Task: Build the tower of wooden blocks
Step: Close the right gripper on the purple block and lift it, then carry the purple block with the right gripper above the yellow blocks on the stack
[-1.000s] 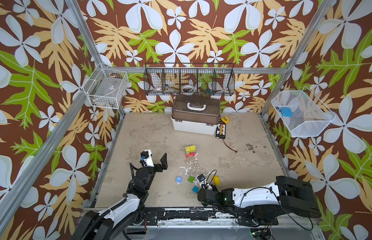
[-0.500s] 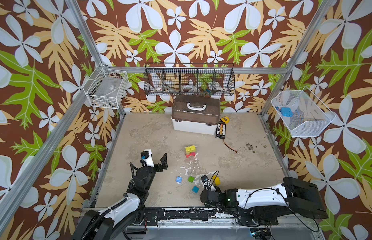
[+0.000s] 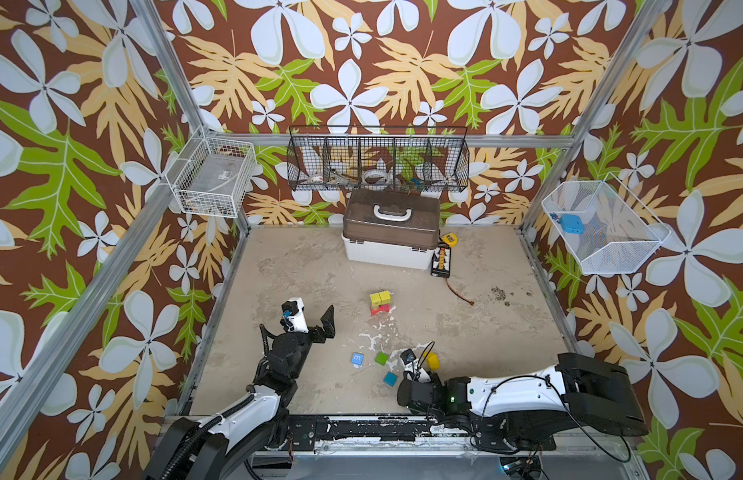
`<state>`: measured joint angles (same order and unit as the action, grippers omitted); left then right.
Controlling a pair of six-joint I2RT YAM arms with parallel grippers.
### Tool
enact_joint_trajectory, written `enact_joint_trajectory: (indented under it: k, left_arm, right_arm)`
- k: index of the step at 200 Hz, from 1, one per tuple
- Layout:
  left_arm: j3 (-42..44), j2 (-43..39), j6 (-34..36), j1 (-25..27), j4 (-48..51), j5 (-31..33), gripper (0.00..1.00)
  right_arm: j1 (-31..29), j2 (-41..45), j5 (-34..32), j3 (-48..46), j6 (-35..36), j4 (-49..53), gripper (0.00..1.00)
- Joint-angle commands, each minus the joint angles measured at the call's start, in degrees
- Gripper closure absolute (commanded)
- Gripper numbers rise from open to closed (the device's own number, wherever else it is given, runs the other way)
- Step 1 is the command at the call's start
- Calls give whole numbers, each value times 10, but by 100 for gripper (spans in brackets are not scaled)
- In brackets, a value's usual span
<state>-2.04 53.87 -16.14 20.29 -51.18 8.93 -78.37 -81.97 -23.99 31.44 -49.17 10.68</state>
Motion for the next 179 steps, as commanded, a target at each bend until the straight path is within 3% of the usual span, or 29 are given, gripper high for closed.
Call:
enact_joint_trajectory:
  k: [1,57,94,129,149,179]
  left_arm:
    - [-2,-1,4,0,-9,1,0]
    - [0,-4,8,0,-12,-14,0]
    - [21,-14,39,2,-59,-106,0]
    - [27,-2,59,20,-85,-156,0]
    - [21,36,54,22,-109,-189,0]
    - [-16,95,54,23,-91,-223,0]
  right_arm:
    - [1,-8,-7,8,-4,38,52]
    - [2,-3,-11,11,-9,43,62]
    - [11,9,-35,49,-7,64,69]
    - [80,27,-22,84,20,38,74]
    - [132,23,-3,120,42,38,77]
    - [178,9,-24,183,69,49,76]
